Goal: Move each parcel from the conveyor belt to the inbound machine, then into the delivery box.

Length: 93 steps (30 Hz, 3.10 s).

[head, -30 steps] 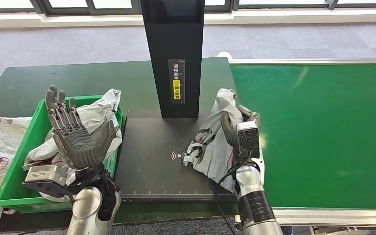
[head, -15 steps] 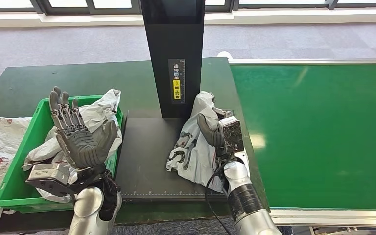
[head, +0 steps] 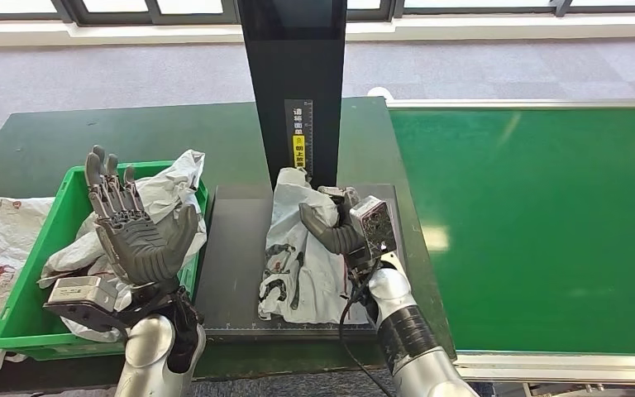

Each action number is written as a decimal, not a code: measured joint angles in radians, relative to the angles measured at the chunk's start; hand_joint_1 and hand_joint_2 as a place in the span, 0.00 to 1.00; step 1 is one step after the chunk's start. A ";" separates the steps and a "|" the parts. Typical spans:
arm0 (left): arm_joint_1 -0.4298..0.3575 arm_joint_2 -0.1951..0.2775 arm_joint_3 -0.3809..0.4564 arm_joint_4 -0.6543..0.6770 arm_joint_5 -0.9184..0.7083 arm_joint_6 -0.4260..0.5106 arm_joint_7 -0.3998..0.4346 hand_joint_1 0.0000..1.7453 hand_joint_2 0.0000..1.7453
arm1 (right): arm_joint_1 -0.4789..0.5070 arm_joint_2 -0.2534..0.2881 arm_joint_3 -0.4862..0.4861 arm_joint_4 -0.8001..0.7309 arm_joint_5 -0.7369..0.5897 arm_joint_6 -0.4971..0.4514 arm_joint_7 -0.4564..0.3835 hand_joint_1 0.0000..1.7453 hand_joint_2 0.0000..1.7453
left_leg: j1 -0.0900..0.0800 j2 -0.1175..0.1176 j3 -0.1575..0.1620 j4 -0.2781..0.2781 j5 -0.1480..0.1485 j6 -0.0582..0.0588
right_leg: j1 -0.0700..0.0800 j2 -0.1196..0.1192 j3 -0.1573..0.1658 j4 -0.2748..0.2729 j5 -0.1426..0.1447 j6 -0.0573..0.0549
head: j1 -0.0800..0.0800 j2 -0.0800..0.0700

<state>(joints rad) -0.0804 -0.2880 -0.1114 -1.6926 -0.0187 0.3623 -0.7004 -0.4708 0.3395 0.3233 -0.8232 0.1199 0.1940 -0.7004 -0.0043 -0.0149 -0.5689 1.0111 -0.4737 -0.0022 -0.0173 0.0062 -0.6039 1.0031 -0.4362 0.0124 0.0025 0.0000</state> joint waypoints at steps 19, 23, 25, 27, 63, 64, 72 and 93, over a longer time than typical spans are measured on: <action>0.009 0.002 0.002 -0.052 -0.026 0.067 0.000 0.00 1.00 | 0.047 -0.021 0.001 0.022 0.695 -0.774 0.391 0.00 0.00 | 0.000 -0.001 0.000 0.000 0.000 0.000 | 0.000 -0.001 0.000 0.000 0.000 0.000 | 0.000 0.000; 0.011 0.002 0.002 -0.061 -0.033 0.079 0.000 0.00 1.00 | 0.104 -0.038 -0.022 -0.083 0.864 -0.803 0.525 0.00 0.00 | 0.000 -0.001 0.000 0.000 0.000 0.000 | 0.000 -0.001 0.000 -0.001 0.000 0.000 | 0.000 0.000; 0.011 0.003 0.002 -0.064 -0.034 0.081 0.000 0.00 1.00 | 0.123 -0.044 -0.035 -0.121 0.891 -0.803 0.544 0.00 0.00 | 0.000 0.000 0.000 0.000 0.000 0.000 | 0.000 0.000 0.000 -0.001 0.000 0.000 | 0.000 0.000; 0.011 0.003 0.002 -0.067 -0.035 0.082 0.000 0.00 1.00 | 0.137 -0.048 -0.043 -0.148 0.905 -0.803 0.552 0.00 0.00 | 0.000 0.000 0.000 0.000 0.000 0.000 | 0.000 0.000 0.000 -0.001 0.000 0.000 | 0.000 0.000; -0.279 -0.050 -0.143 0.965 -0.726 0.140 0.253 0.00 1.00 | 0.367 -0.050 -0.334 -1.111 0.365 -0.896 0.000 0.00 0.00 | -0.003 0.010 0.003 0.001 -0.001 0.001 | -0.002 0.009 -0.002 -0.002 0.002 0.001 | 0.000 0.000; -0.285 -0.053 -0.143 0.978 -0.726 0.140 0.253 0.00 1.00 | 0.368 -0.050 -0.336 -1.118 0.365 -0.896 0.000 0.00 0.00 | -0.003 0.010 0.003 0.001 -0.001 0.001 | -0.002 0.009 -0.002 -0.002 0.002 0.001 | 0.000 0.000; -0.311 -0.062 -0.150 1.037 -0.743 0.140 0.282 0.00 1.00 | 0.375 -0.051 -0.346 -1.153 0.349 -0.896 0.001 0.00 0.00 | -0.003 0.010 0.003 0.001 -0.001 0.001 | -0.002 0.009 -0.001 -0.002 0.002 0.001 | 0.000 0.000; -0.358 -0.076 -0.225 1.157 -0.925 0.152 0.445 1.00 1.00 | 0.384 -0.052 -0.373 -1.198 0.330 -0.895 0.000 0.00 0.00 | -0.003 0.009 0.004 0.001 -0.001 0.001 | -0.002 0.009 0.000 -0.002 0.002 0.001 | 0.001 0.000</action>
<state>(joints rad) -0.4386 -0.3644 -0.3365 -0.5356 -0.9437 0.5141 -0.2555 -0.0867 0.2876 -0.0496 -2.0211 0.4494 -0.7012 -0.7000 -0.0070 -0.0058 -0.5648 1.0117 -0.4746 -0.0011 -0.0195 0.0147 -0.6035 1.0015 -0.4339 0.0133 0.0031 0.0000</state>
